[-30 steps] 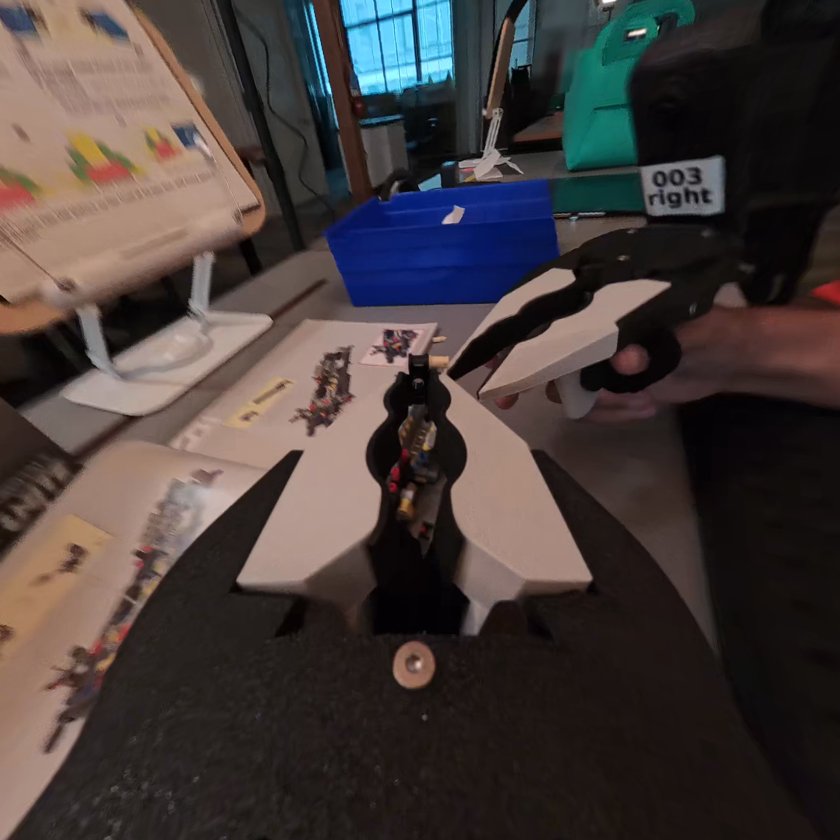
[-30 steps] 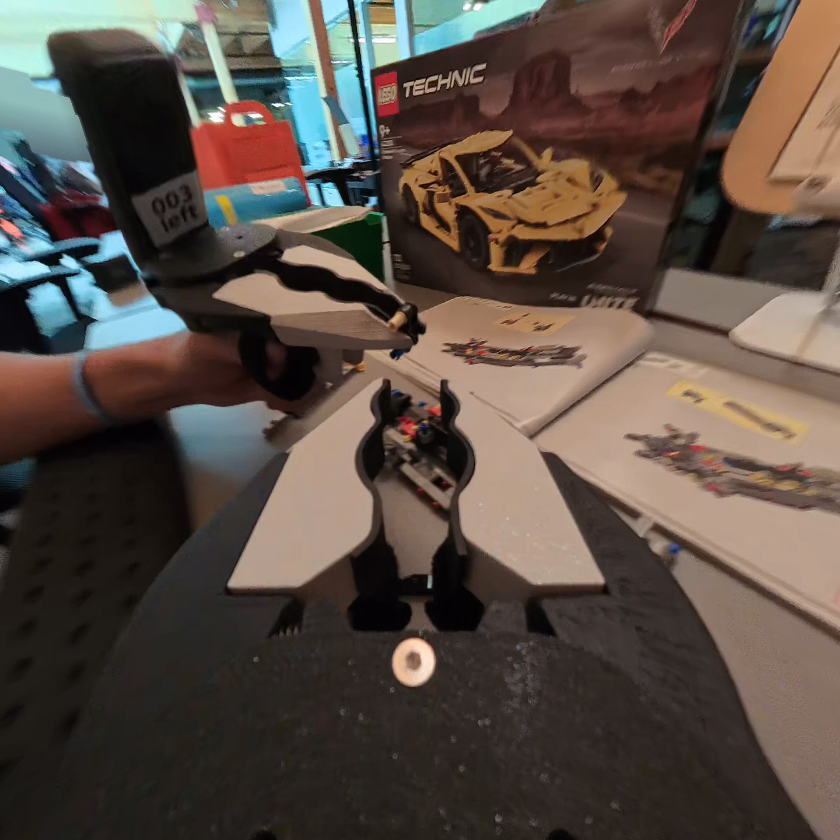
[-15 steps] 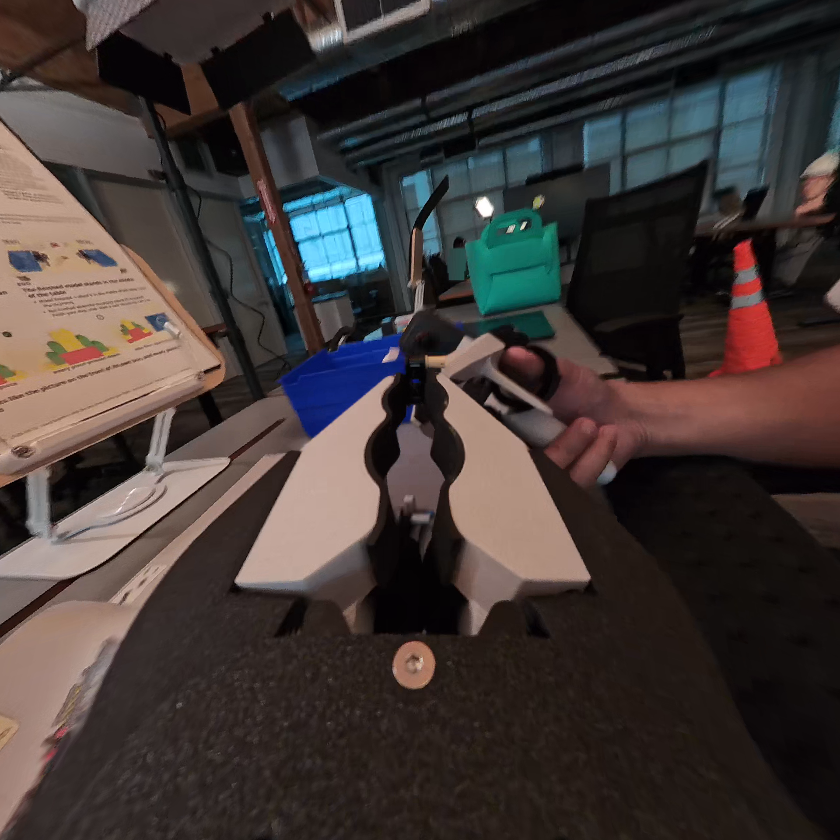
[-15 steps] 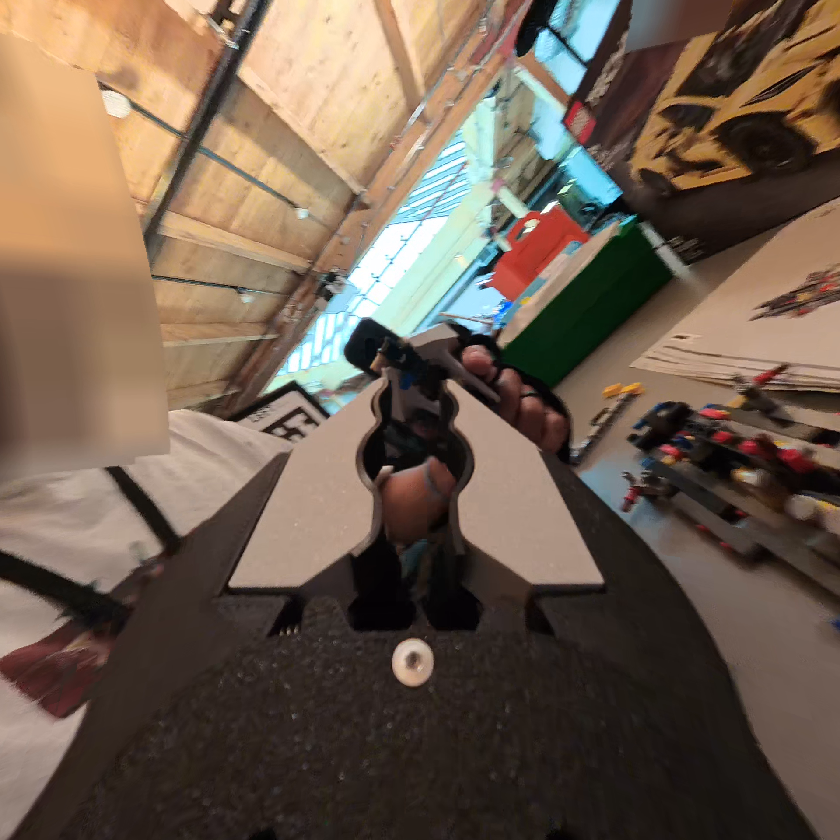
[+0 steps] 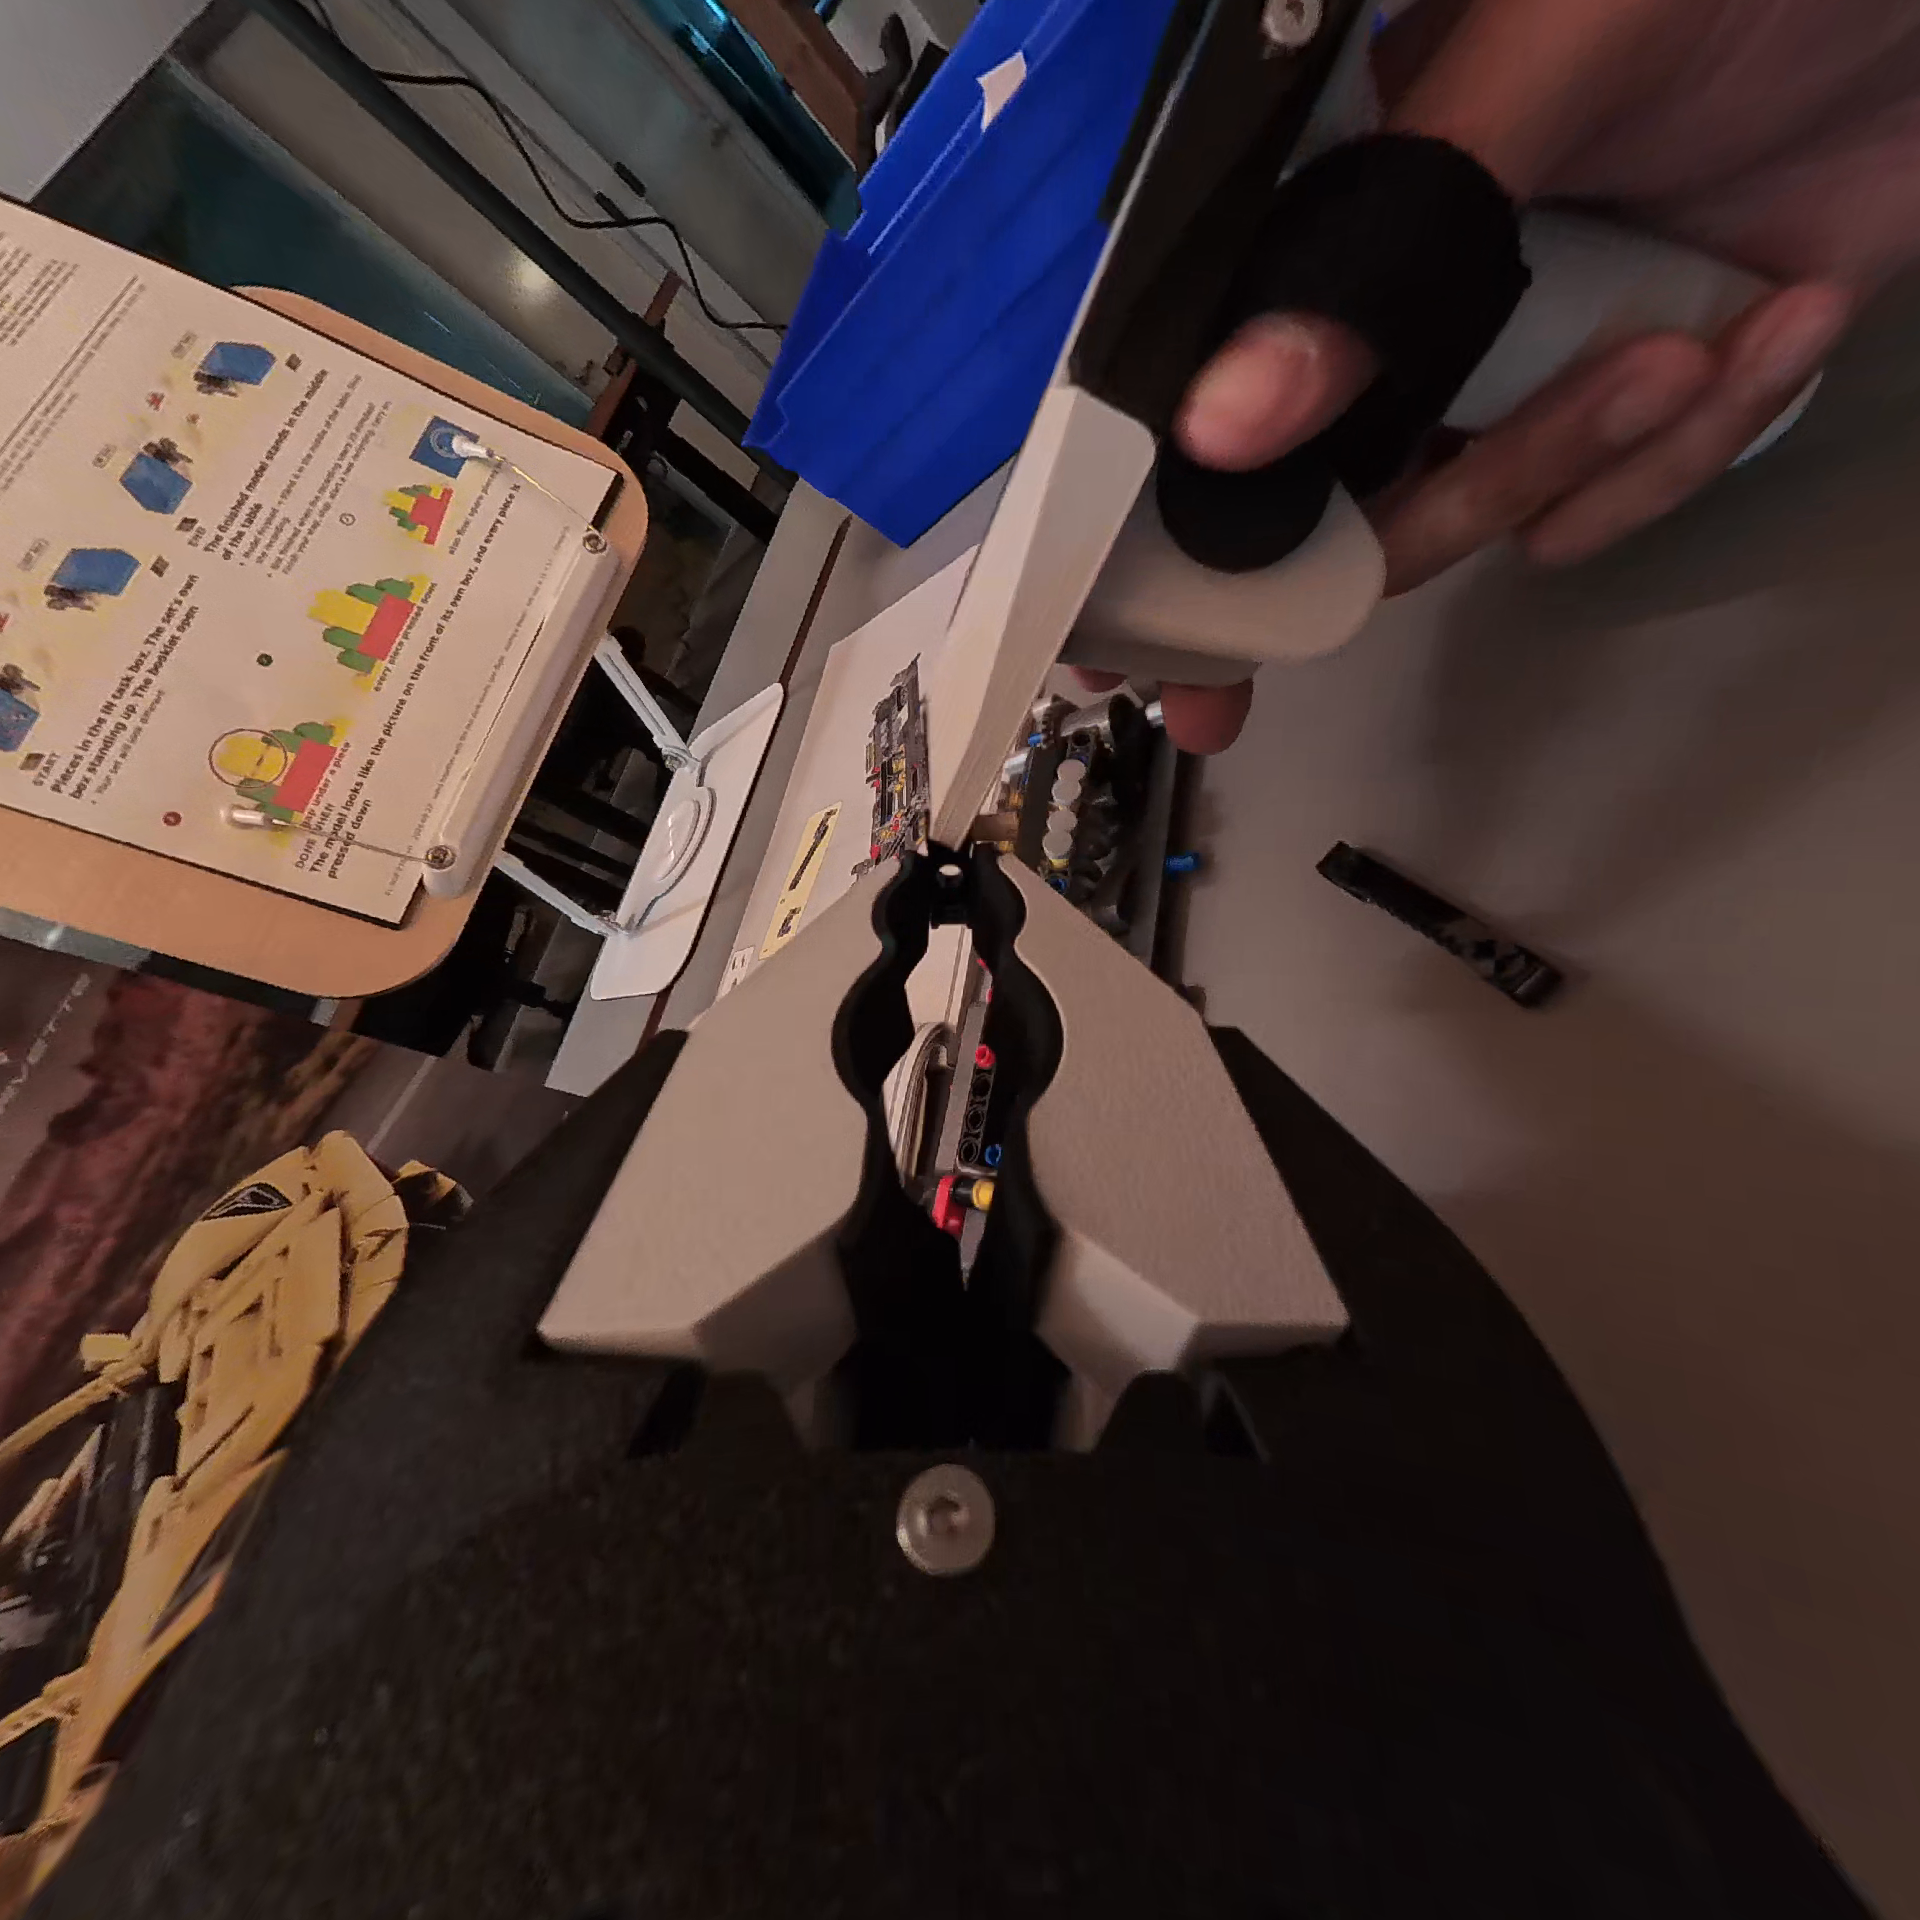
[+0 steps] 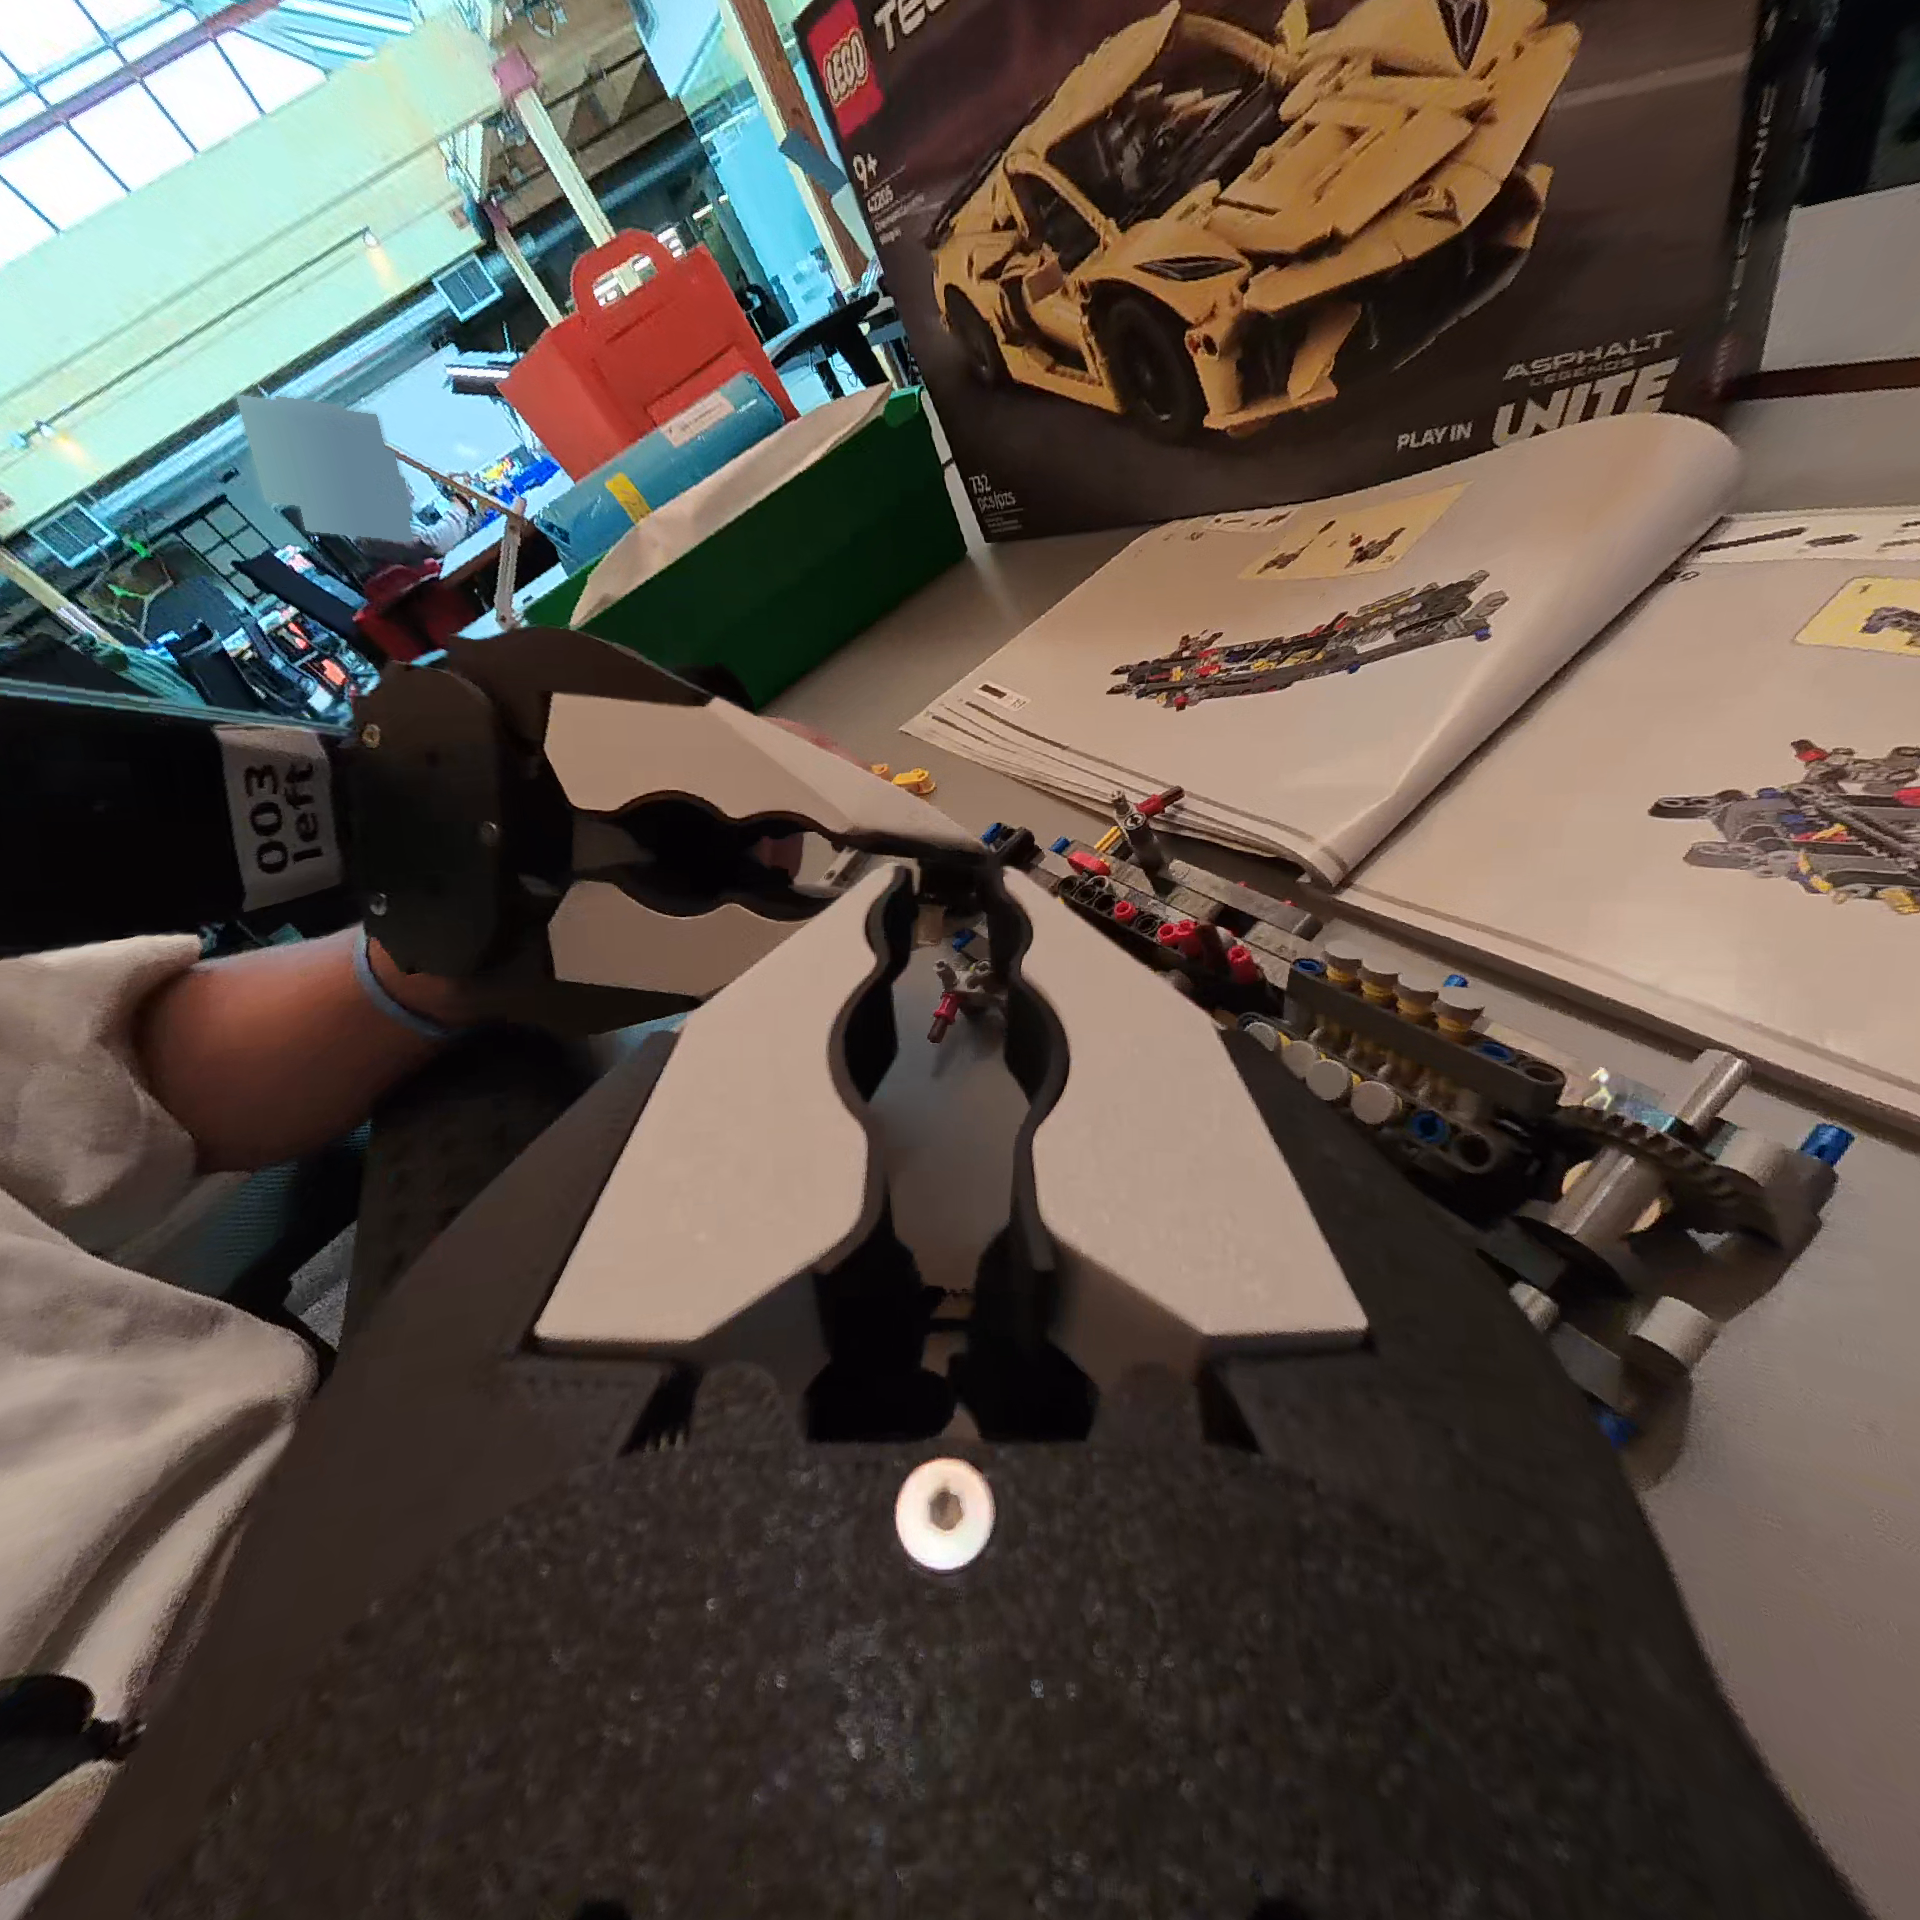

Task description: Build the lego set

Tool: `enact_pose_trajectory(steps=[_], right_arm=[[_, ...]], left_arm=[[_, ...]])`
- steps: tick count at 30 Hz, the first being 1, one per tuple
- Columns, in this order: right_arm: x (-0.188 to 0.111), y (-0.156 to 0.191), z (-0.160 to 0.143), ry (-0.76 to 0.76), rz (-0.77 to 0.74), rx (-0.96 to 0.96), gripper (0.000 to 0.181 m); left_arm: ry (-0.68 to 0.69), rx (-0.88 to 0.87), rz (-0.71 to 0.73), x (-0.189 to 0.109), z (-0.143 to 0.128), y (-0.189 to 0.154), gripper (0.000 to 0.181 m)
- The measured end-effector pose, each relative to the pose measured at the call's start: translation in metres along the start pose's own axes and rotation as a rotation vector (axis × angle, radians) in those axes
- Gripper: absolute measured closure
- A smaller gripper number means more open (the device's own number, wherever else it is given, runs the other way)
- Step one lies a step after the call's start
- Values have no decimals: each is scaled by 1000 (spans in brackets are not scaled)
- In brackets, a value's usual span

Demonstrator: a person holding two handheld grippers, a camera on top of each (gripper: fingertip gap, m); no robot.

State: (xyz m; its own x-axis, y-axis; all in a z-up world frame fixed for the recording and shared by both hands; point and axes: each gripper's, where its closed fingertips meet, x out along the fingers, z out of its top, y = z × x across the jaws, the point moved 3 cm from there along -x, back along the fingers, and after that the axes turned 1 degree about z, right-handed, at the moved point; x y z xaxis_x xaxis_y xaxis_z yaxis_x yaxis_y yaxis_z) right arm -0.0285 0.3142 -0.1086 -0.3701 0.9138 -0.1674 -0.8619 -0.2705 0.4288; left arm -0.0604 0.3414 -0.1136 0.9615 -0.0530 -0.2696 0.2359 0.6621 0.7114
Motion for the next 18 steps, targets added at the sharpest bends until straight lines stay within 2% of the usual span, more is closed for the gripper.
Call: enact_pose_trajectory(steps=[4, 7, 10, 13, 16, 18], right_arm=[[1, 1, -3, 21, 27, 28, 175], [-3, 2, 2, -16, 98, 132, 176], [-15, -2, 16, -131, 188, 273, 176], [-26, 5, 30, -228, 311, 345, 177], [-28, 13, 34, -244, 379, 356, 176], [-28, 15, 33, -239, 387, 345, 176]], left_arm=[[26, 56, 5, 0, -2, -3, 175], [-18, -49, -7, -3, 3, 1, 175], [-98, -366, -72, -7, 9, 15, 158], [-234, -772, -282, -11, 23, 19, 158], [-327, -1028, -494, -13, 32, 15, 158], [-400, -1153, -571, -17, 37, 18, 165]])
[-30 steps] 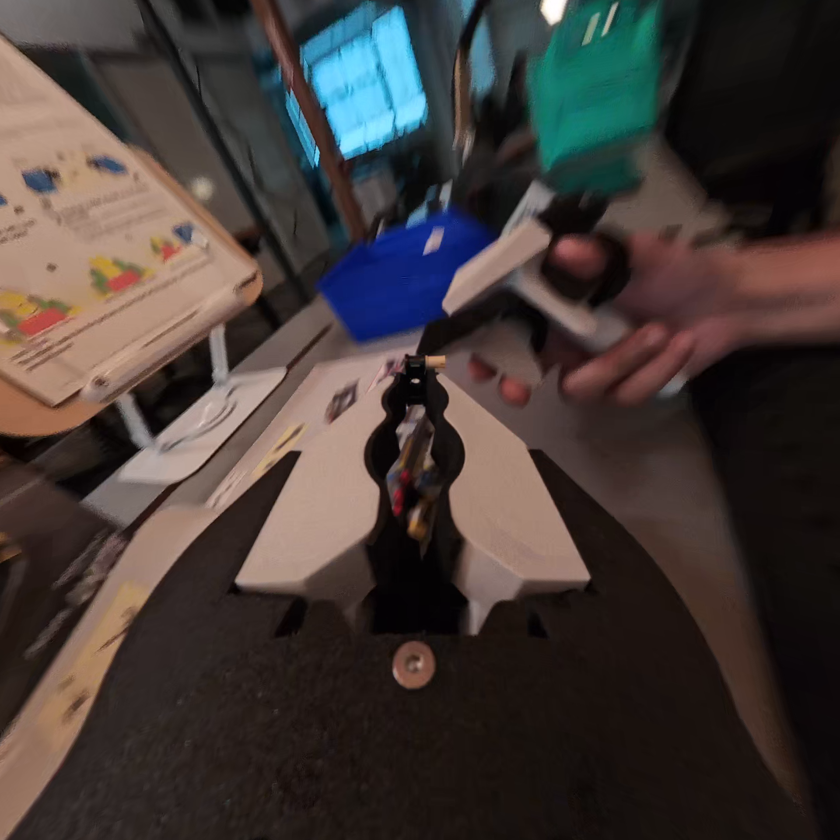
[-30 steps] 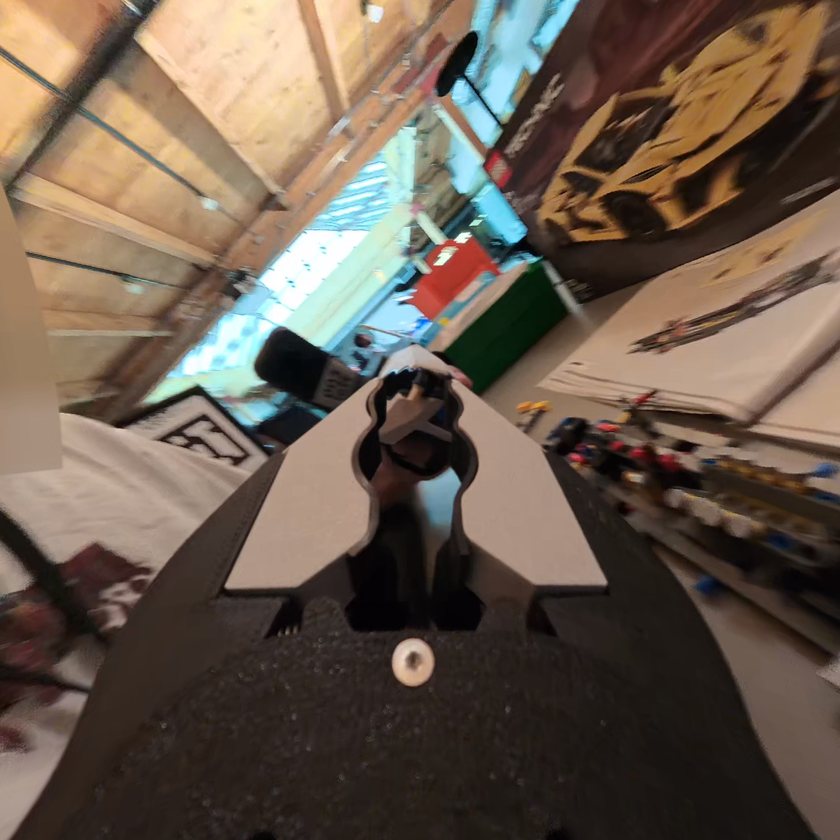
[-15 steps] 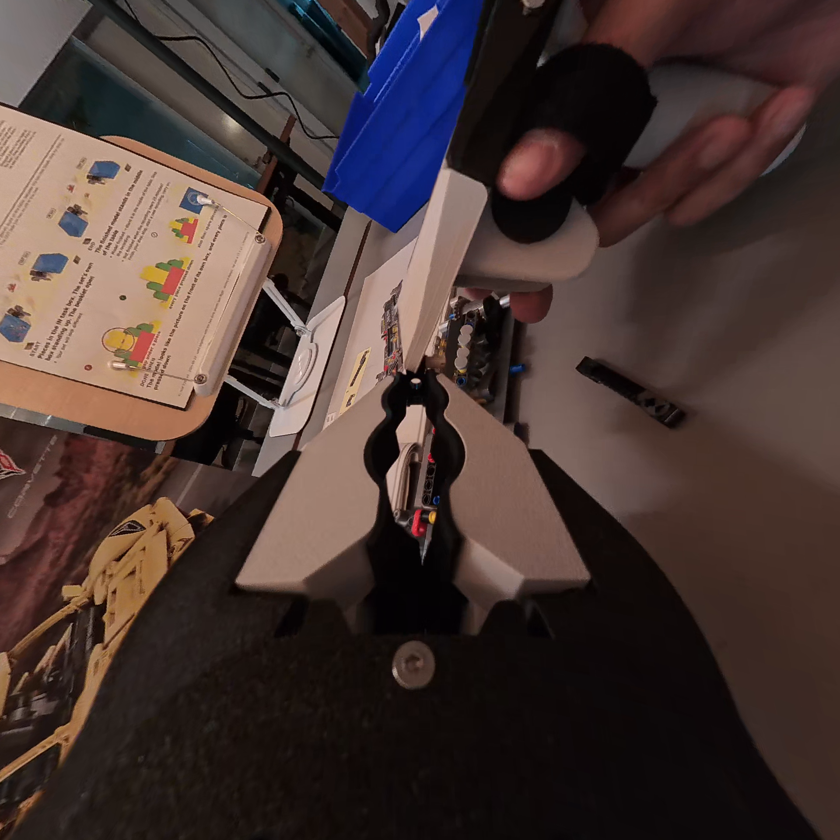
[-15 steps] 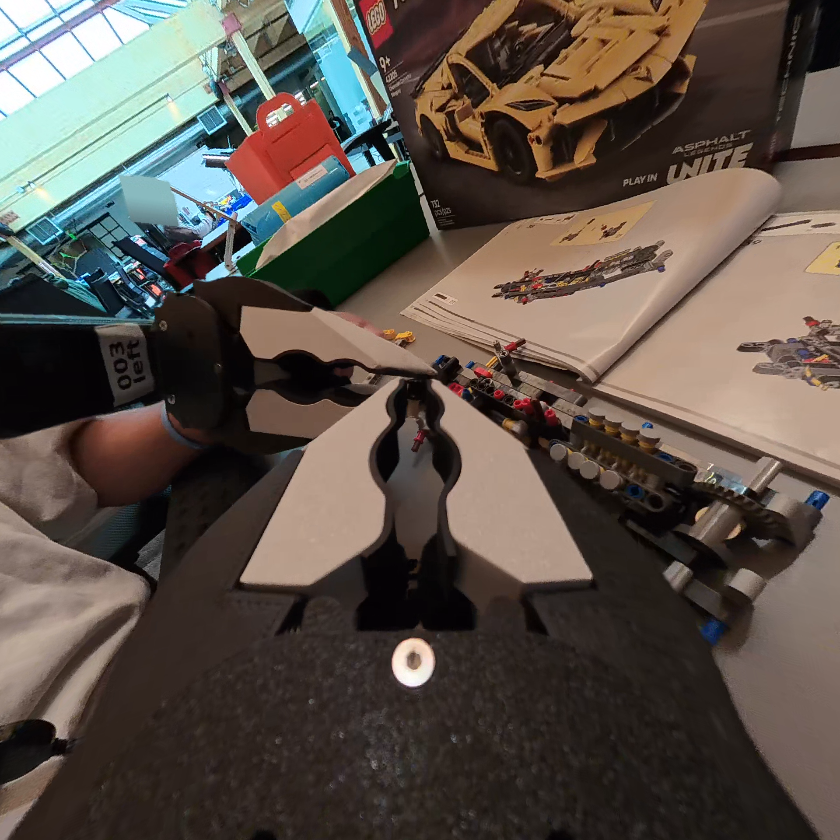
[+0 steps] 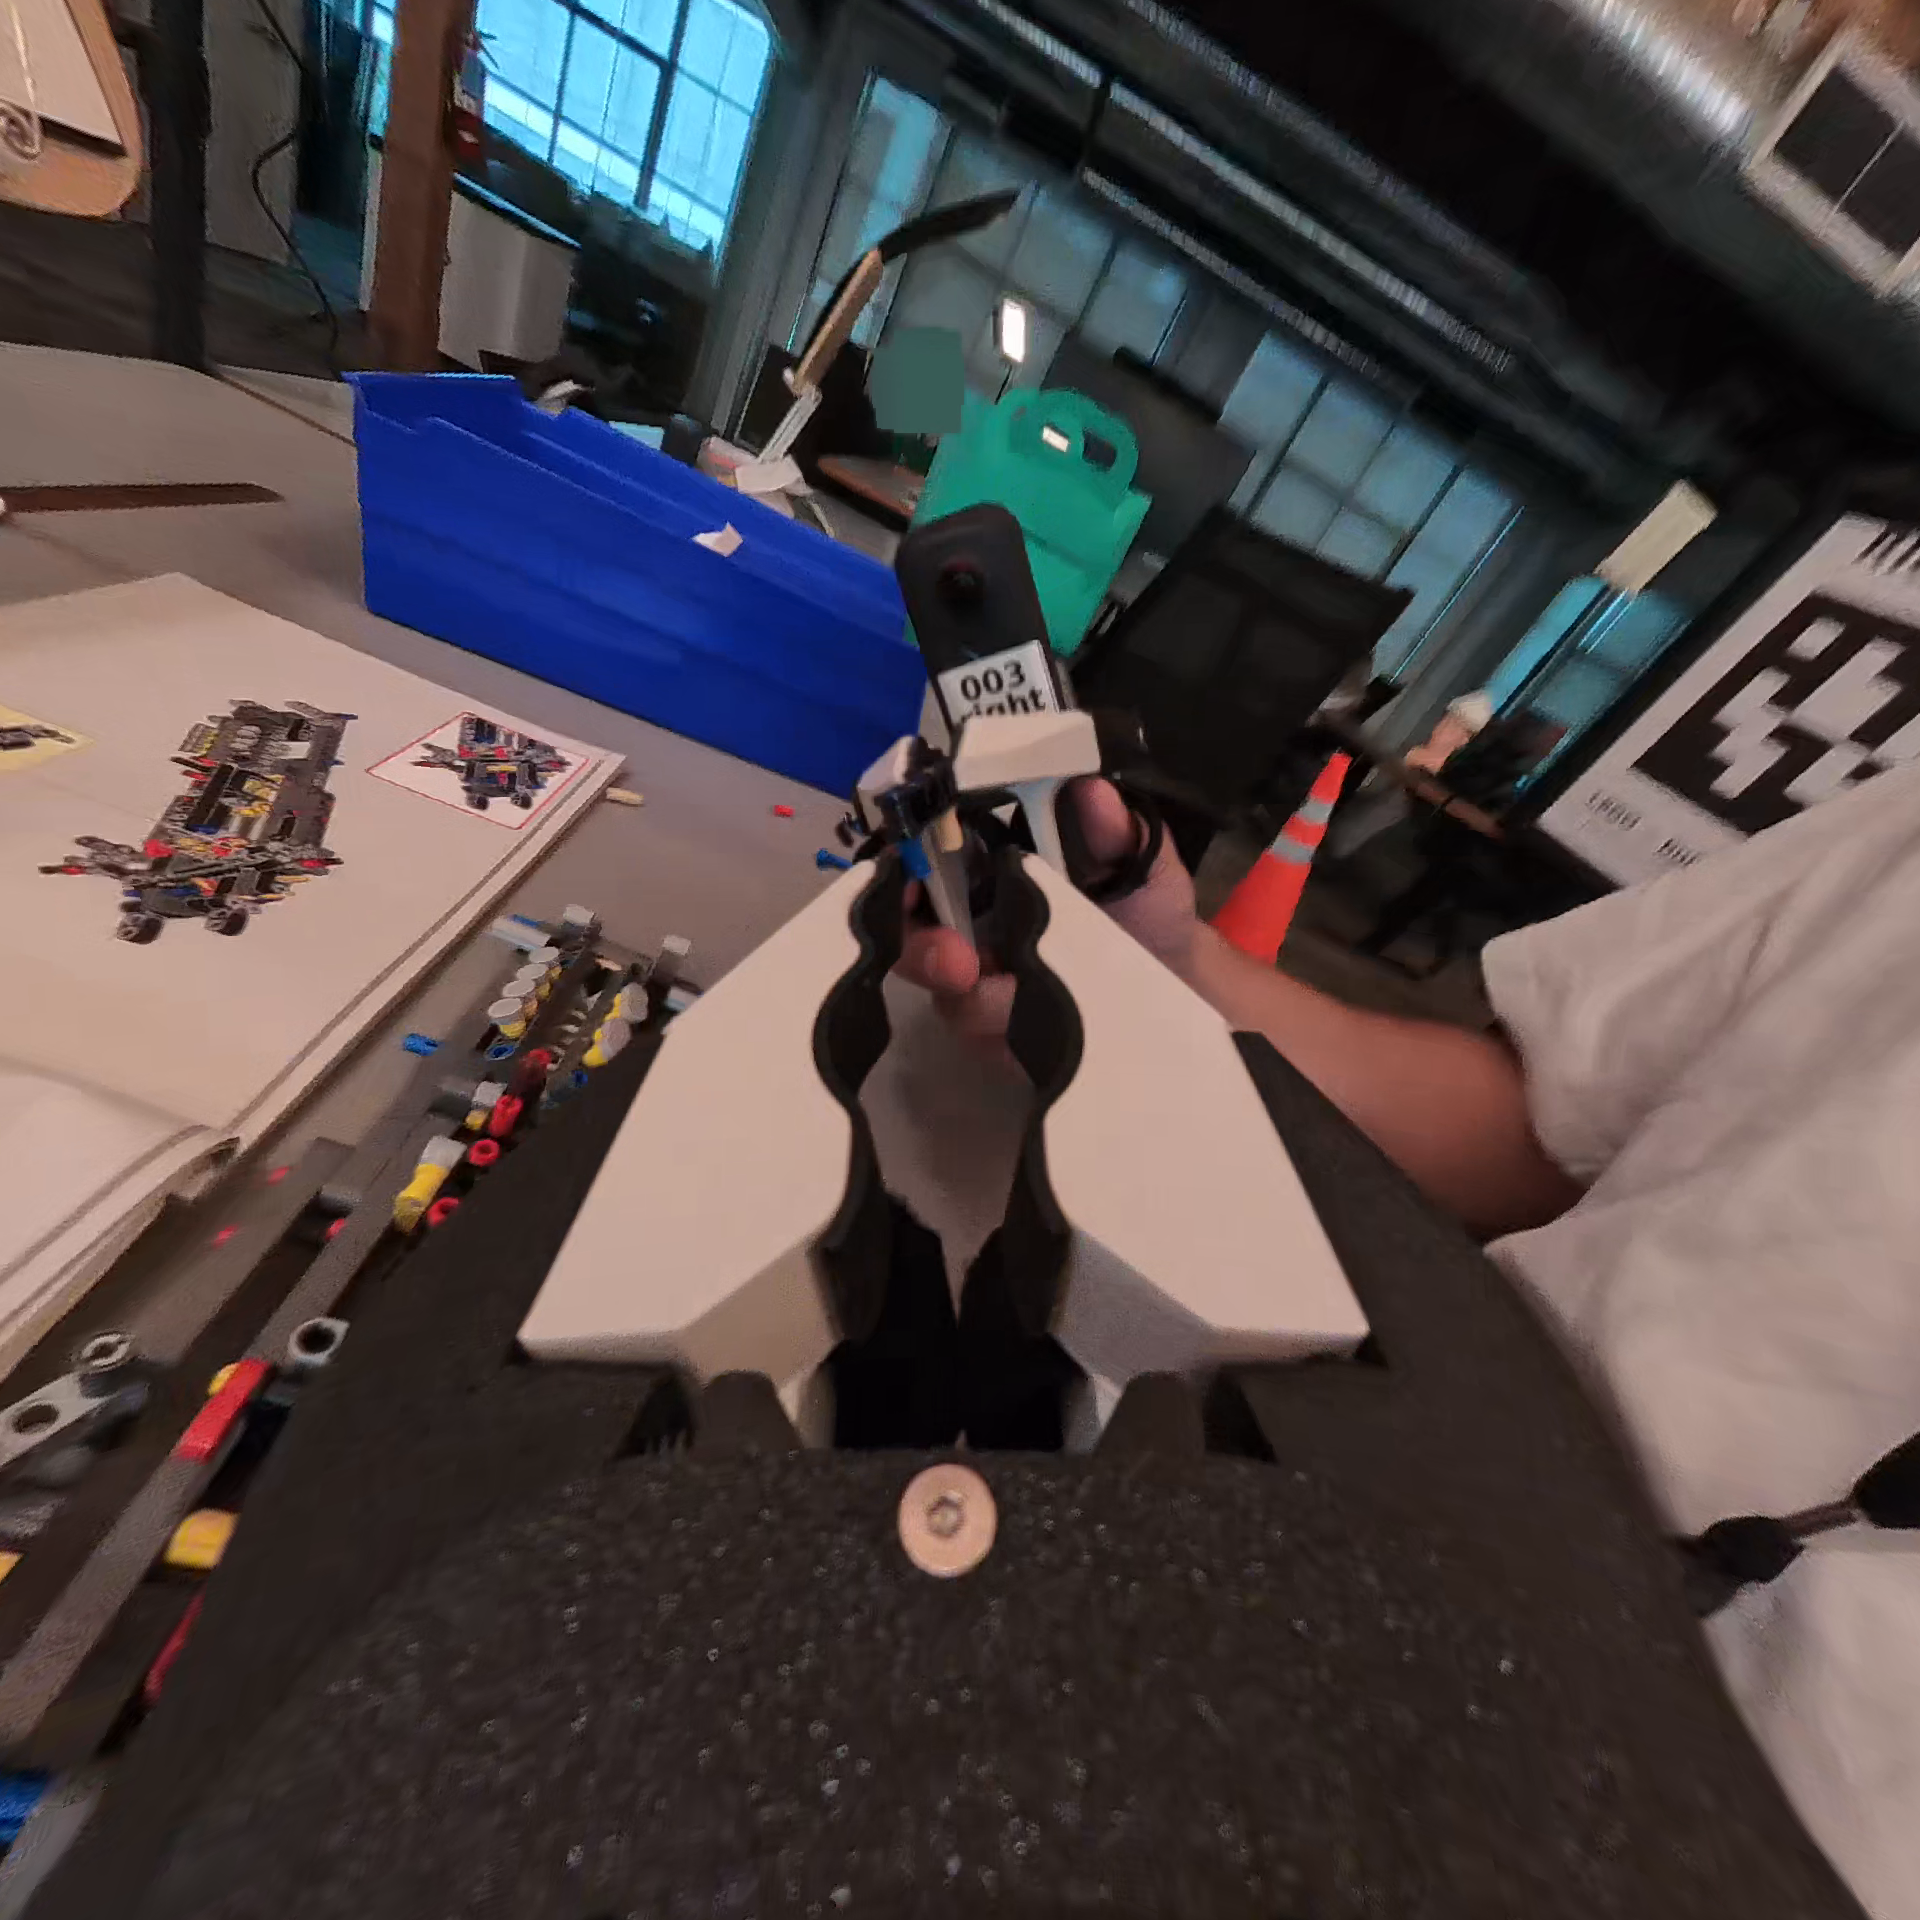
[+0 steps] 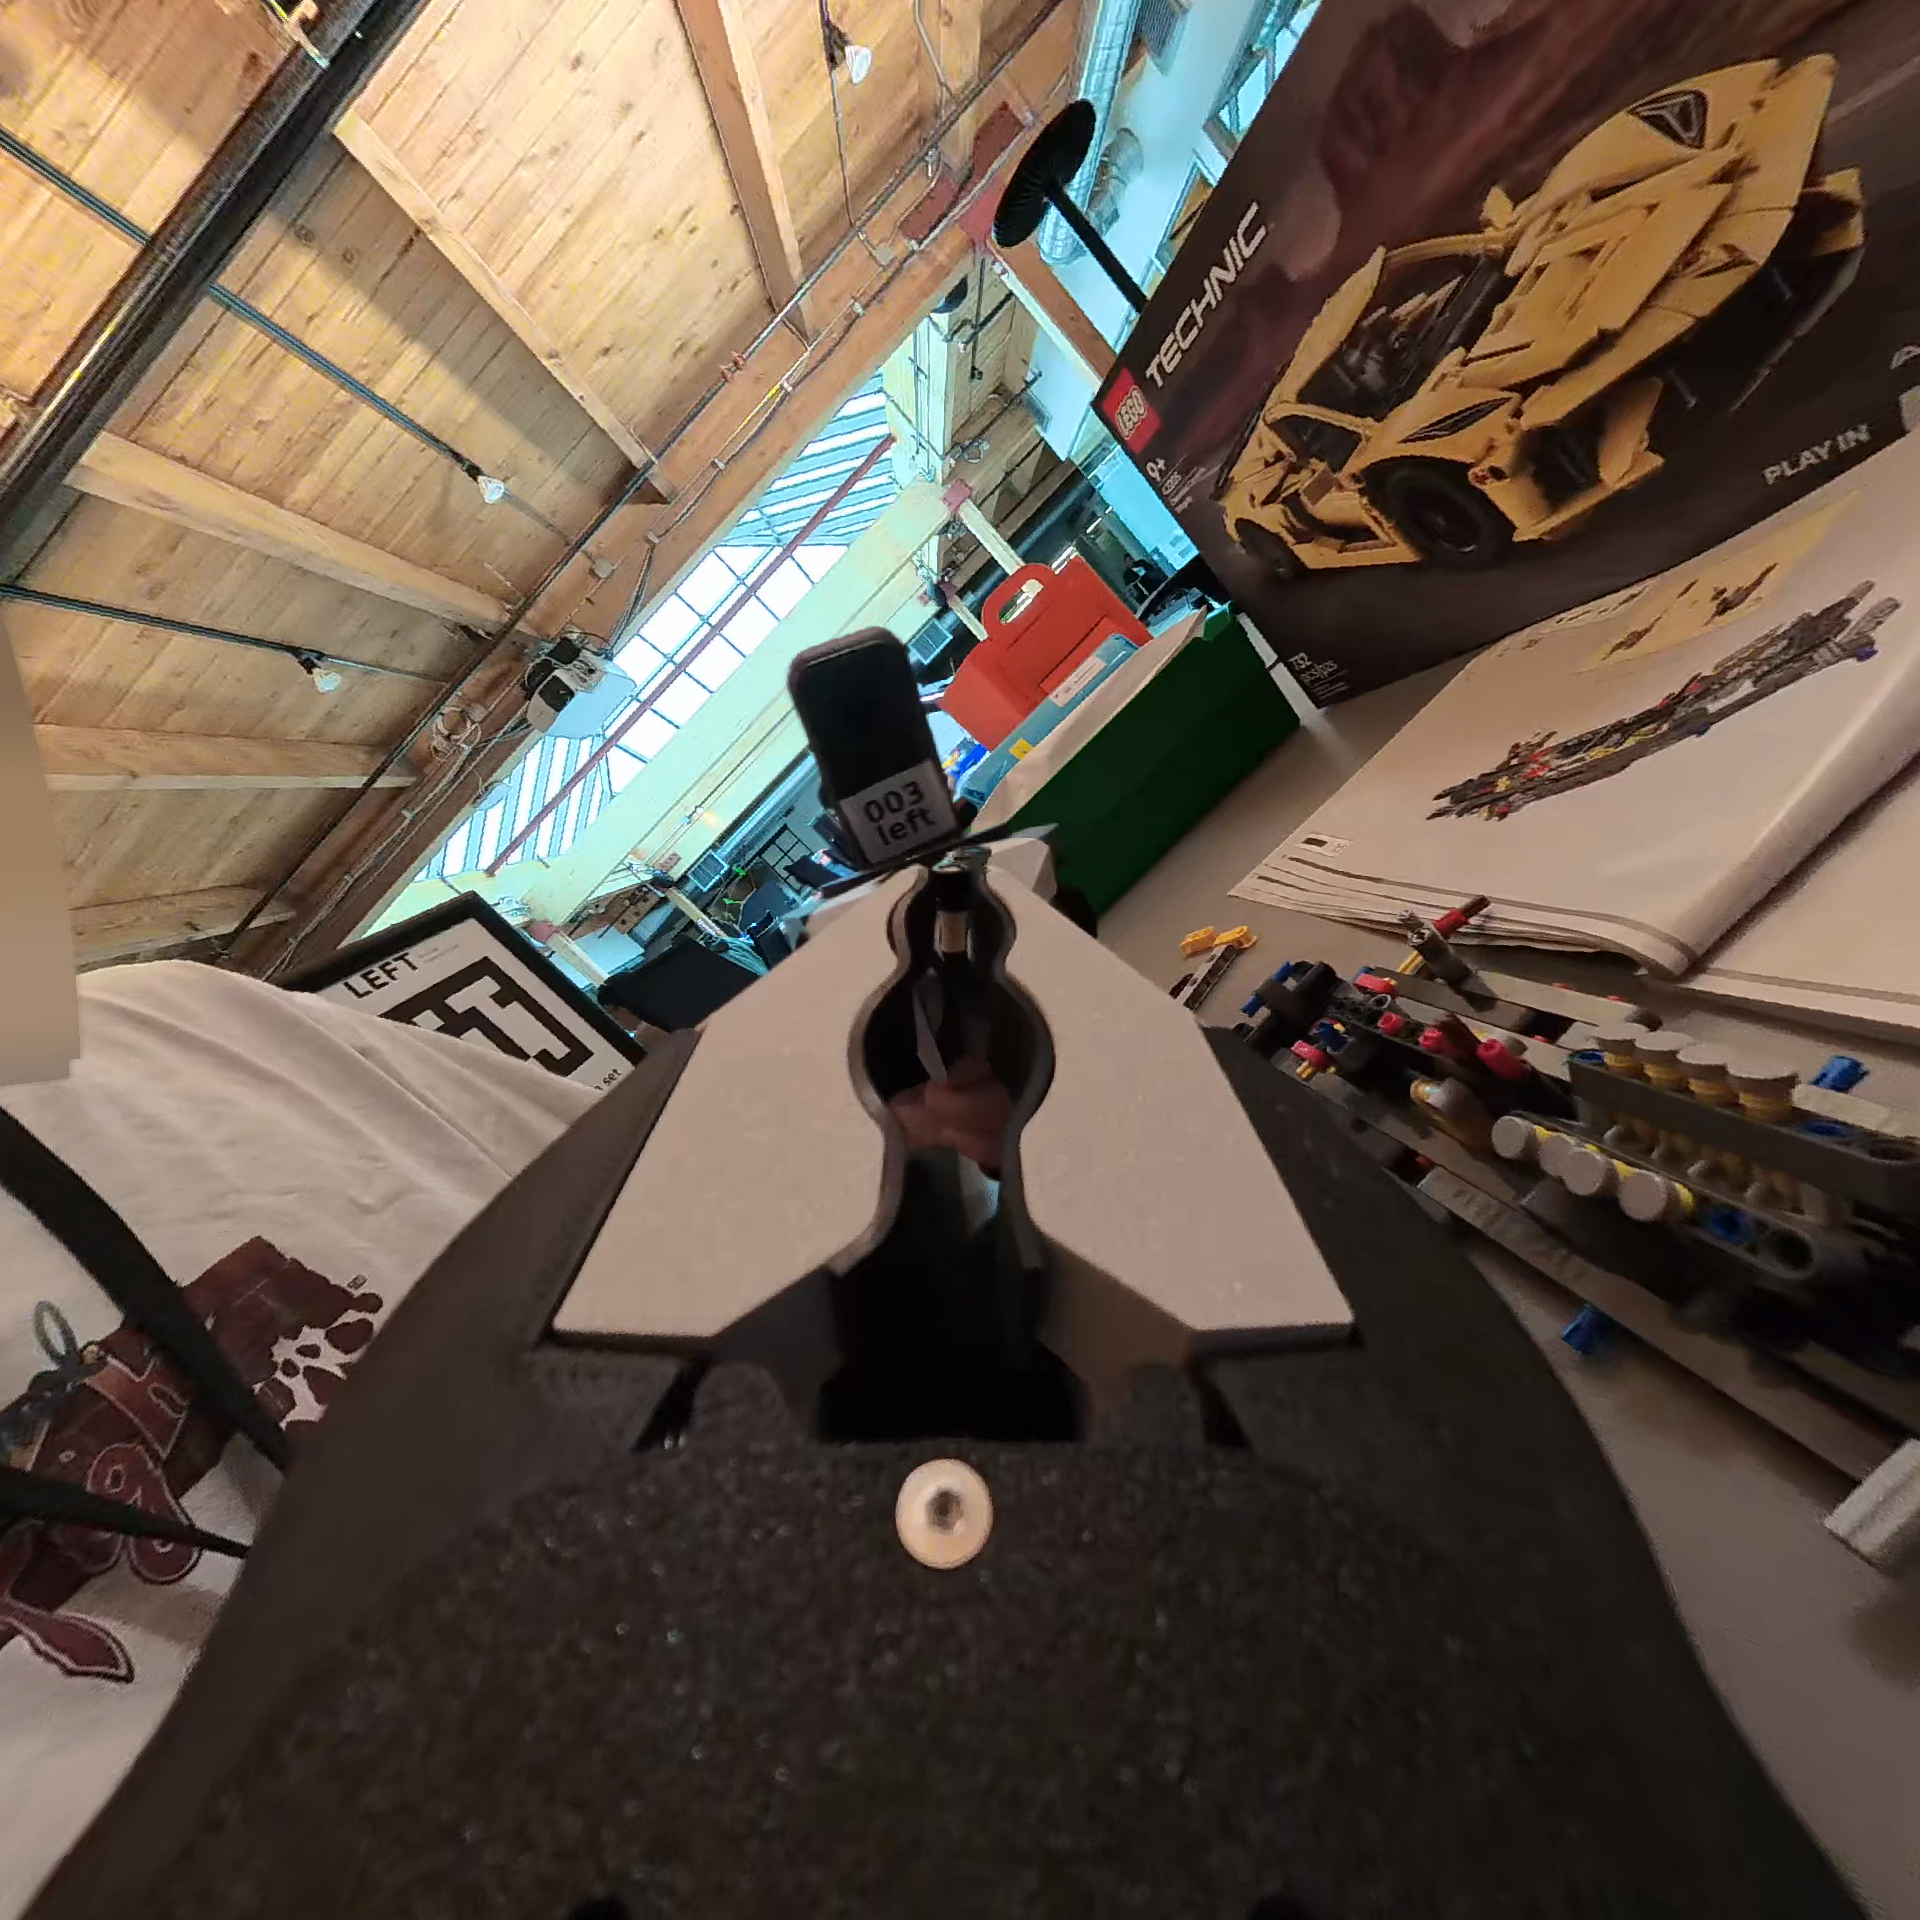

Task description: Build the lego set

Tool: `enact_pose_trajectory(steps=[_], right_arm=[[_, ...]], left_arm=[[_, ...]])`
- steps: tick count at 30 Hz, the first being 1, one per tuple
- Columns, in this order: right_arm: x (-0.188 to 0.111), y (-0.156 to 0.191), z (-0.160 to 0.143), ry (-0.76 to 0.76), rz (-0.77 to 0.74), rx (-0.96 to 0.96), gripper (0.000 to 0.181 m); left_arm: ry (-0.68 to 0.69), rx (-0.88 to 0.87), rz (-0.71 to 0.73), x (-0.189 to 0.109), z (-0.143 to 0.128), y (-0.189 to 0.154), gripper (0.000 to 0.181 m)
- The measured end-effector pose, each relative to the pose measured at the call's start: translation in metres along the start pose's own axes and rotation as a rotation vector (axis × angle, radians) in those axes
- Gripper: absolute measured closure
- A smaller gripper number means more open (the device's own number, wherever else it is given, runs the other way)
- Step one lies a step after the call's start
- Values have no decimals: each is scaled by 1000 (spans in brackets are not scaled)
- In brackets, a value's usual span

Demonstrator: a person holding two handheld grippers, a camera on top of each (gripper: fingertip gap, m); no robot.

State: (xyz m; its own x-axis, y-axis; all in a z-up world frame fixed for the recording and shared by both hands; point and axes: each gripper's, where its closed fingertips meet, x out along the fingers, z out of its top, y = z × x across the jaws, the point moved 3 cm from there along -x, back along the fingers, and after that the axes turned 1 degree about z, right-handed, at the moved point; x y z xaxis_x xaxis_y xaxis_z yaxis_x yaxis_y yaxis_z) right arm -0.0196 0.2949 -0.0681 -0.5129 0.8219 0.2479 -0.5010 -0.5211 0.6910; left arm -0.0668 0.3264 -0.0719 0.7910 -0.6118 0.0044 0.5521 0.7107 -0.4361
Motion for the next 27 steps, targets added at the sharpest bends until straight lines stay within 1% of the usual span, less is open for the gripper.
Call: enact_pose_trajectory(steps=[2, 4, 10, 13, 17, 19, 21, 25, 27], right_arm=[[0, 1, 0, 3, 4, -6, 176], [1, 2, -1, 7, 5, -10, 176], [1, -1, -2, 9, -31, -32, 176], [2, -1, -1, -1, -46, -68, 175], [-6, -2, 11, -76, -90, -124, 164], [-16, -12, 18, -113, -172, -137, 157], [-28, -25, 23, -124, -308, -194, 151], [-53, -49, 27, -64, -627, -369, 152], [-61, -61, 25, -18, -764, -419, 152]], left_arm=[[-29, -41, -12, -2, 3, 2, 173], [-28, -41, -2, -2, 3, 4, 177], [-15, 8, 47, -3, 0, 9, 178], [-17, 7, 30, -5, 1, 8, 178], [-18, -14, -7, -13, 6, 9, 178], [-29, -28, -31, -21, 10, 9, 178], [-35, -31, -59, -31, 15, 8, 178], [-64, -28, -107, -46, 26, 7, 179], [-79, -42, -112, -50, 28, 10, 178]])
